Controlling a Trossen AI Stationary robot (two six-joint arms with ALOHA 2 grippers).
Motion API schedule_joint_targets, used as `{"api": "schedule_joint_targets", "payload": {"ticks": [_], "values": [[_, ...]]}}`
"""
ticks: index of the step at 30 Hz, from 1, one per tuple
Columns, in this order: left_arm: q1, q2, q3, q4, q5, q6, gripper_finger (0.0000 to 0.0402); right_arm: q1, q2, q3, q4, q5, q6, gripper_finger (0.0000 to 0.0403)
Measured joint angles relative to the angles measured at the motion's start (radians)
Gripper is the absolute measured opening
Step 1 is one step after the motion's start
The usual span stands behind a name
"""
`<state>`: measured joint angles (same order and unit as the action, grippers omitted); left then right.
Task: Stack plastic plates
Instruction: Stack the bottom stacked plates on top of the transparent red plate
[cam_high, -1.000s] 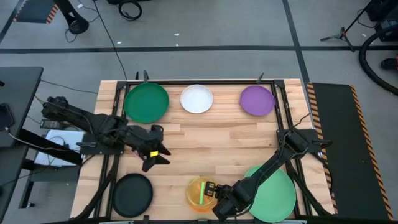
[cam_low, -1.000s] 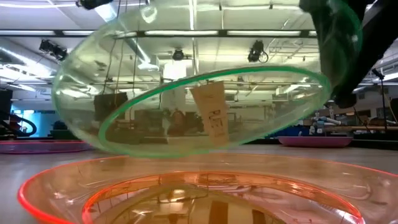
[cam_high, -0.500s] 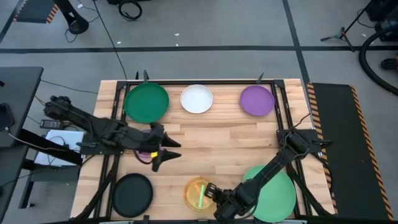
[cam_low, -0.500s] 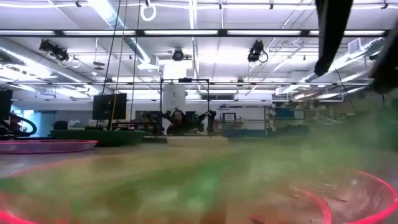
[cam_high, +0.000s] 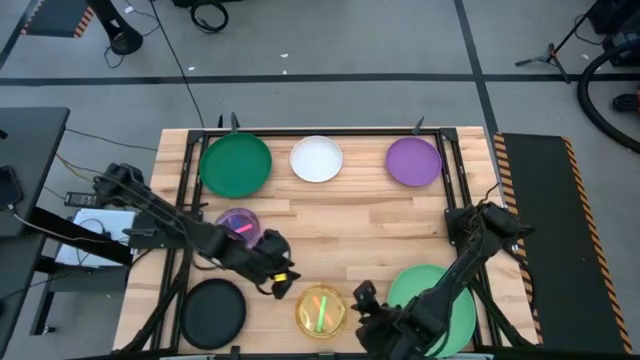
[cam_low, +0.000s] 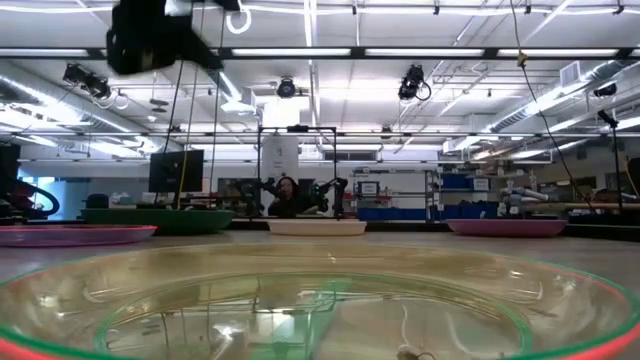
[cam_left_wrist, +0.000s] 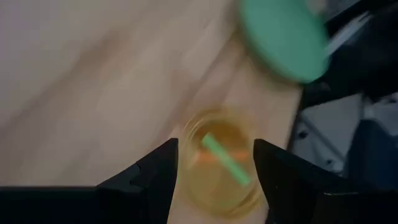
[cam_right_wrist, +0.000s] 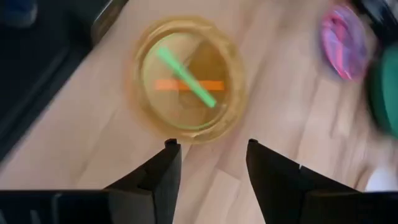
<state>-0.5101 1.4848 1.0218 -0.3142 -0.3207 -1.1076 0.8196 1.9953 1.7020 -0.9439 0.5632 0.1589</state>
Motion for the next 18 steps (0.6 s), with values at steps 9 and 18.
{"api": "schedule_joint_targets", "payload": {"ticks": [9, 18], "values": [[-0.009, 0.214, 0.0, 0.032, 0.095, -0.13, 0.0215, 0.032, -0.018, 0.0, -0.009, 0.065, 0.216, 0.0188], [-0.057, 0.286, 0.0, 0.15, 0.066, -0.057, 0.0215, 0.037, -0.018, 0.0, -0.018, 0.065, 0.207, 0.0187]]}}
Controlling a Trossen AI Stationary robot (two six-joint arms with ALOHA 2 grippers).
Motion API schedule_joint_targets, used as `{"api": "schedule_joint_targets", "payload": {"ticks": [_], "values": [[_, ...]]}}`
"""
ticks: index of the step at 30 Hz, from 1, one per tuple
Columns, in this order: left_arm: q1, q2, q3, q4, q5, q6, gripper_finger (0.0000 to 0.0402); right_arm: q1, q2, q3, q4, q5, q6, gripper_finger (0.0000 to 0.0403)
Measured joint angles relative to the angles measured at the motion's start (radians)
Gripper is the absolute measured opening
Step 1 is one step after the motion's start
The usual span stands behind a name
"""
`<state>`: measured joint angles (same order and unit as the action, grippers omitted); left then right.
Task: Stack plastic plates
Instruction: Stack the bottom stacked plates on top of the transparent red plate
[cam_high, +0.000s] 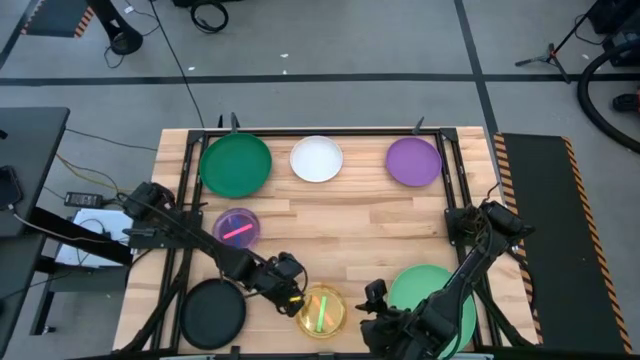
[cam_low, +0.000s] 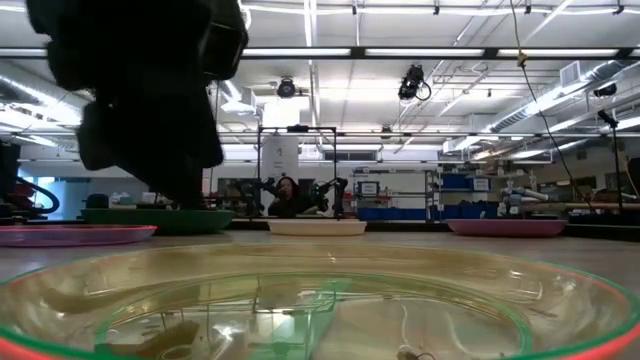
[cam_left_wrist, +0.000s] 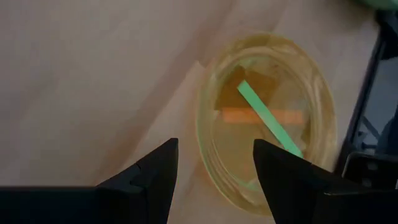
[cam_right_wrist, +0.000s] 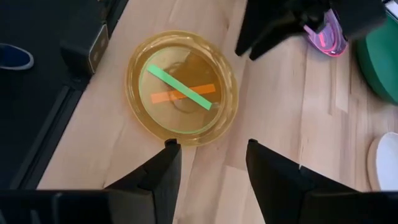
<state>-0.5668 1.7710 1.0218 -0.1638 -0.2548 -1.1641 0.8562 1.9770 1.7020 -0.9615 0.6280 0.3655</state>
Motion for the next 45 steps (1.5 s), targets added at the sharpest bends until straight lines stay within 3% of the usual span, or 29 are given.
{"api": "schedule_joint_targets", "payload": {"ticks": [10, 19, 34, 39, 45], "values": [[-0.086, 0.008, 0.0, 0.0, -0.189, -0.027, 0.0215, -0.004, 0.0, 0.0, -0.02, 0.0, -0.001, 0.0187], [-0.13, 0.093, 0.0, 0.083, -0.209, 0.022, 0.0215, -0.005, 0.0, 0.0, -0.026, 0.0, 0.006, 0.0187], [-0.086, 0.108, 0.0, 0.109, -0.243, -0.083, 0.0215, 0.002, 0.0, 0.0, -0.029, -0.003, 0.025, 0.0187], [-0.079, 0.136, 0.051, 0.077, -0.272, -0.013, 0.0215, 0.0, 0.0, 0.0, -0.029, -0.001, -0.001, 0.0187], [-0.082, 0.232, 0.184, -0.111, -0.324, 0.042, 0.0215, -0.004, 0.0, 0.0, -0.031, -0.001, -0.05, 0.0187]]}}
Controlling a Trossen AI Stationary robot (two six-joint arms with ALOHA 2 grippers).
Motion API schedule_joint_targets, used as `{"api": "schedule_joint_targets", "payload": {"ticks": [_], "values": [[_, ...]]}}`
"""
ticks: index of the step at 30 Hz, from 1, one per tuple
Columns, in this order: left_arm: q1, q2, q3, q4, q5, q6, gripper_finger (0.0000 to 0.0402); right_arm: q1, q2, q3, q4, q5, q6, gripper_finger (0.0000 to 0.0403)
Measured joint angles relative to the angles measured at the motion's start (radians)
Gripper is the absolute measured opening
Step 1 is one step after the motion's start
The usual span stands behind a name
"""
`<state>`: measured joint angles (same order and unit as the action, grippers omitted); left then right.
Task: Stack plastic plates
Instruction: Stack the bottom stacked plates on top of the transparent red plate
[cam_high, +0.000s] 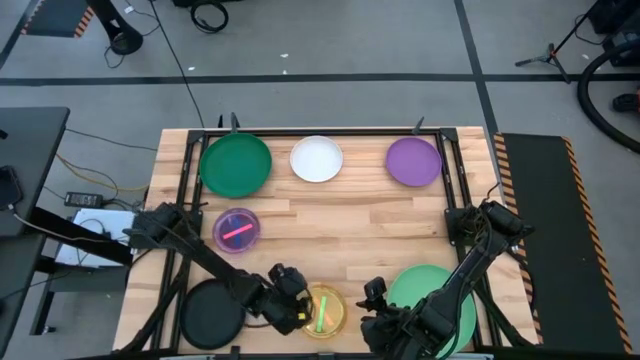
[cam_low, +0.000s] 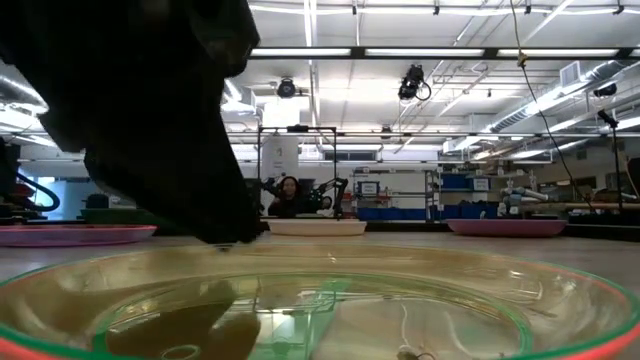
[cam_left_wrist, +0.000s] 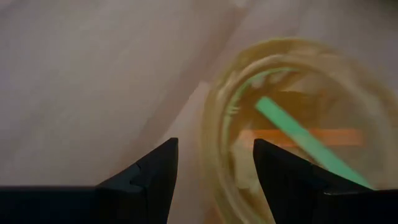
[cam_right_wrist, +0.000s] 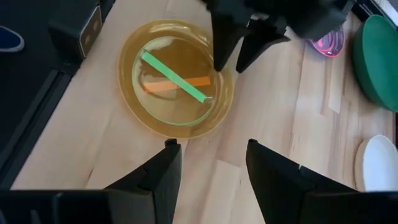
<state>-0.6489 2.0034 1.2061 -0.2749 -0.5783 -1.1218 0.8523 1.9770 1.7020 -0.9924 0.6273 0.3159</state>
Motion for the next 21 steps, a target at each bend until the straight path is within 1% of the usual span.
{"api": "schedule_joint_targets", "payload": {"ticks": [3, 9, 13, 16, 21], "values": [[0.008, 0.035, 0.029, -0.046, -0.006, -0.044, 0.0215, -0.003, 0.0, 0.0, 0.0, -0.011, -0.022, 0.0187], [0.005, 0.045, 0.032, -0.031, -0.011, -0.142, 0.0215, -0.004, 0.0, 0.0, 0.003, -0.026, -0.021, 0.0187], [0.004, 0.045, 0.032, -0.018, 0.031, -0.193, 0.0211, -0.003, 0.0, 0.0, 0.004, -0.026, -0.013, 0.0187], [0.004, 0.049, 0.032, -0.021, 0.04, -0.249, 0.0199, -0.004, 0.0, 0.0, 0.004, -0.025, 0.001, 0.0187], [0.001, 0.05, 0.032, -0.025, 0.041, -0.306, 0.0162, -0.006, 0.0, 0.0, 0.005, 0.018, 0.004, 0.0187]]}}
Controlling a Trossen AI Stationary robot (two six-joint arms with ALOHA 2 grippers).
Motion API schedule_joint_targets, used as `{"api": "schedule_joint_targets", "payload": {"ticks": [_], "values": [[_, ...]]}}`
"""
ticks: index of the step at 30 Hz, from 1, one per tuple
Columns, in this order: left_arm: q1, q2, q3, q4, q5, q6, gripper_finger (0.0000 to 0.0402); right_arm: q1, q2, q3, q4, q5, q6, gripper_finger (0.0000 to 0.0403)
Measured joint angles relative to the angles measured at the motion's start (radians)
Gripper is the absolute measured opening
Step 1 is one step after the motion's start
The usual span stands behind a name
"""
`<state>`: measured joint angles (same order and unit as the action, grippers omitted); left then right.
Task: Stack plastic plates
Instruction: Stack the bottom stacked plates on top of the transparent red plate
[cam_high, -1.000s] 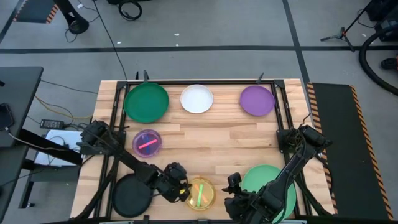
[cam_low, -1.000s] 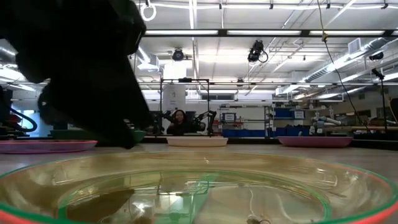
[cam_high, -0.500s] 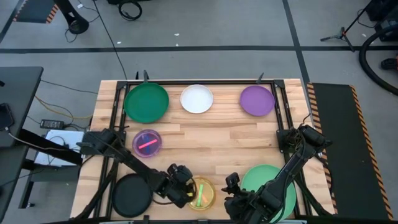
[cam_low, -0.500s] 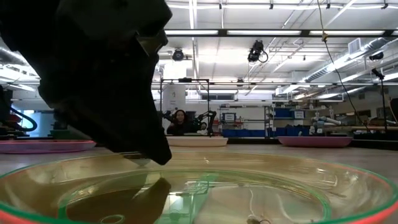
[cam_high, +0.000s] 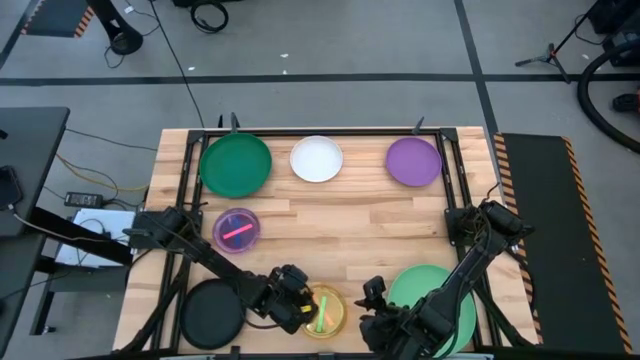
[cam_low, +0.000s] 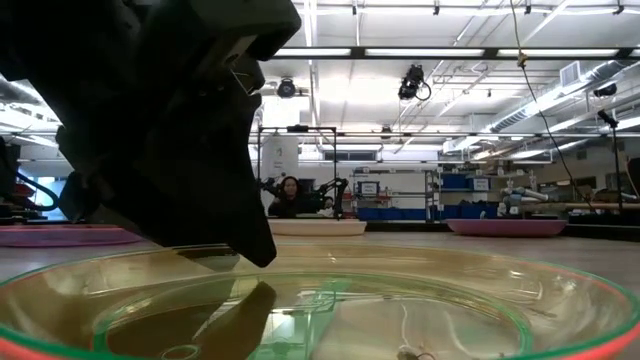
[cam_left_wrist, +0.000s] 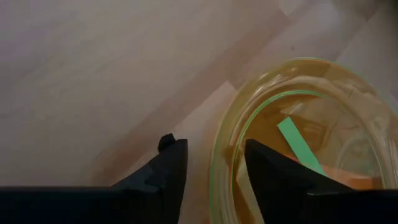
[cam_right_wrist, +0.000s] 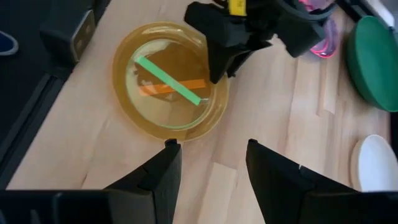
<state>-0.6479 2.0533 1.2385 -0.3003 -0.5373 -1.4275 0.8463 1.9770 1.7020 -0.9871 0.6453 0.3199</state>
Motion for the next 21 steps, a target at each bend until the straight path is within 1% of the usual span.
{"api": "schedule_joint_targets", "payload": {"ticks": [7, 13, 14, 17, 21], "values": [[-0.005, 0.0, 0.0, 0.002, 0.033, -0.001, 0.0096, -0.015, 0.0, 0.0, 0.001, 0.016, -0.001, 0.0187], [-0.026, 0.001, 0.0, 0.006, 0.042, 0.06, 0.0021, -0.017, 0.0, 0.0, -0.002, 0.017, -0.006, 0.0187], [-0.026, 0.0, 0.0, 0.005, 0.043, 0.062, 0.0013, -0.017, 0.0, 0.0, -0.002, 0.021, -0.005, 0.0187], [-0.026, -0.014, 0.0, -0.021, 0.052, 0.045, 0.001, -0.017, -0.008, 0.0, -0.003, 0.044, 0.004, 0.0187], [-0.012, -0.077, -0.004, -0.161, 0.071, 0.007, 0.0009, -0.017, -0.041, 0.0, -0.007, 0.074, 0.034, 0.0187]]}}
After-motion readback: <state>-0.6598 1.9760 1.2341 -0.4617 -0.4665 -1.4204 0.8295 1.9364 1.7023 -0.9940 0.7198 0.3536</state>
